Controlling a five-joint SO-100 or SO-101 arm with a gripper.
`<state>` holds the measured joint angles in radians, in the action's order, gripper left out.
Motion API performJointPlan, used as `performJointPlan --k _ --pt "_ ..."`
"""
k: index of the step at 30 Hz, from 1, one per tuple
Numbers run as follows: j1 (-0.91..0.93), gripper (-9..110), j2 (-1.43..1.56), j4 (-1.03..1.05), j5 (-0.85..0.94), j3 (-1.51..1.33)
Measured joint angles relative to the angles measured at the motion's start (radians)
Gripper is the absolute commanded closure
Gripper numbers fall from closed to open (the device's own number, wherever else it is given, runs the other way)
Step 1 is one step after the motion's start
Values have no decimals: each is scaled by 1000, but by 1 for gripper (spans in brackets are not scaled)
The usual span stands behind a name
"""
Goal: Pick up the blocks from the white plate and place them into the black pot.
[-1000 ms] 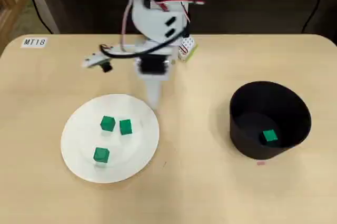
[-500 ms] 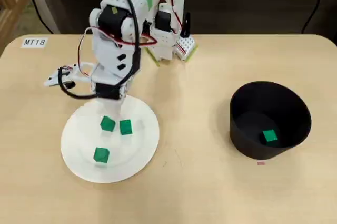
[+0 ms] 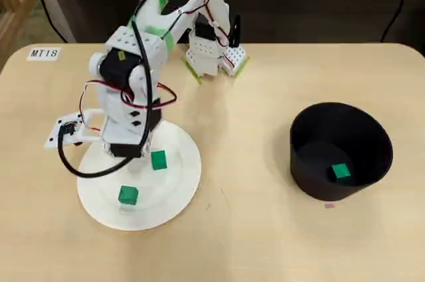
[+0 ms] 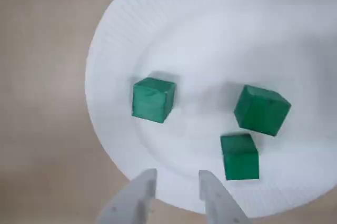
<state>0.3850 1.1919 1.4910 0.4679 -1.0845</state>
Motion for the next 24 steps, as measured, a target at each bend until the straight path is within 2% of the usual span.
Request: performJointPlan --k 5,24 --pt "9 74 -43 28 0 2" --pt "67 74 -106 -3 -71 5"
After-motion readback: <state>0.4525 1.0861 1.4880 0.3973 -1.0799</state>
